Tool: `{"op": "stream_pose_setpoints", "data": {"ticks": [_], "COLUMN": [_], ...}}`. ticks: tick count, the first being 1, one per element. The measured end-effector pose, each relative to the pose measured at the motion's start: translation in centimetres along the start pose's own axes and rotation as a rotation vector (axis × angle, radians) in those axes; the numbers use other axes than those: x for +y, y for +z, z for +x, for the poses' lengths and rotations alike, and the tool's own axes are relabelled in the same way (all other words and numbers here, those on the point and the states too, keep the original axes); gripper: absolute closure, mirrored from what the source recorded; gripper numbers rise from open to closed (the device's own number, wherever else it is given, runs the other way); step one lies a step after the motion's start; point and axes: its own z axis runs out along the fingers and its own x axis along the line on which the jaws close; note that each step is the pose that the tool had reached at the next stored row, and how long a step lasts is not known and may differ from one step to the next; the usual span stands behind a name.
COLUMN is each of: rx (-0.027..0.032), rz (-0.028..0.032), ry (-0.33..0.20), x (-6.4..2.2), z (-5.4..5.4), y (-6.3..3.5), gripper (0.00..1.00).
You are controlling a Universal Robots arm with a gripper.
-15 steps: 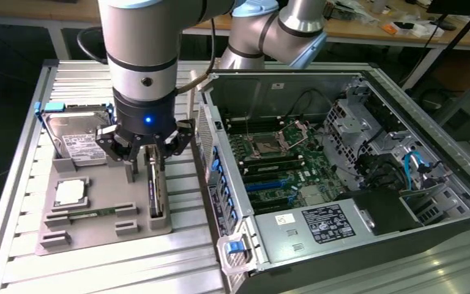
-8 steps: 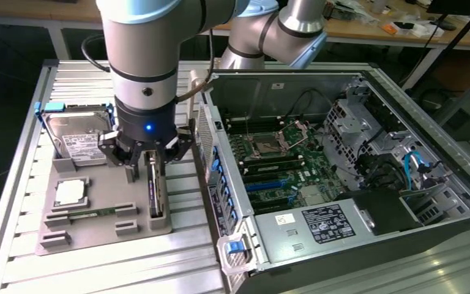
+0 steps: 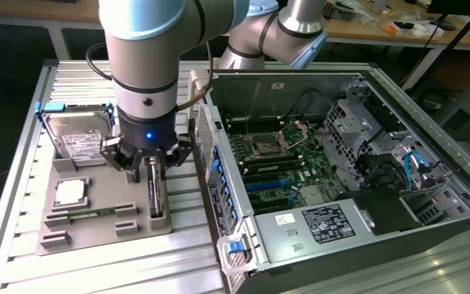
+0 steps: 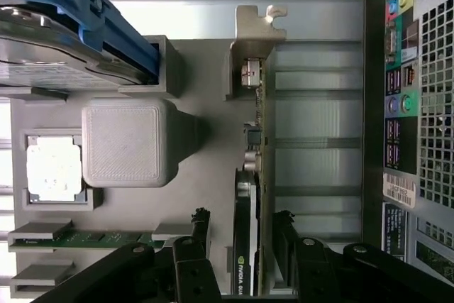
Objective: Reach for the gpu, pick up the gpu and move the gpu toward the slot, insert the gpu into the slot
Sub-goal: 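Pick up the gpu and move the gpu toward the slot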
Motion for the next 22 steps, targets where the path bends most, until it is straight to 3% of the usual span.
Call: {"op": "stream_pose_setpoints", "data": {"ticks": [4, 22], "rx": [-0.0002, -0.0002], "rz": [-0.0002, -0.0002], "ry": [0.009, 0.009], "x": [-0.02, -0.02], "z": [-0.03, -0.04], "y": [0.53, 0.75], "gripper": [0.52, 0.52]}}
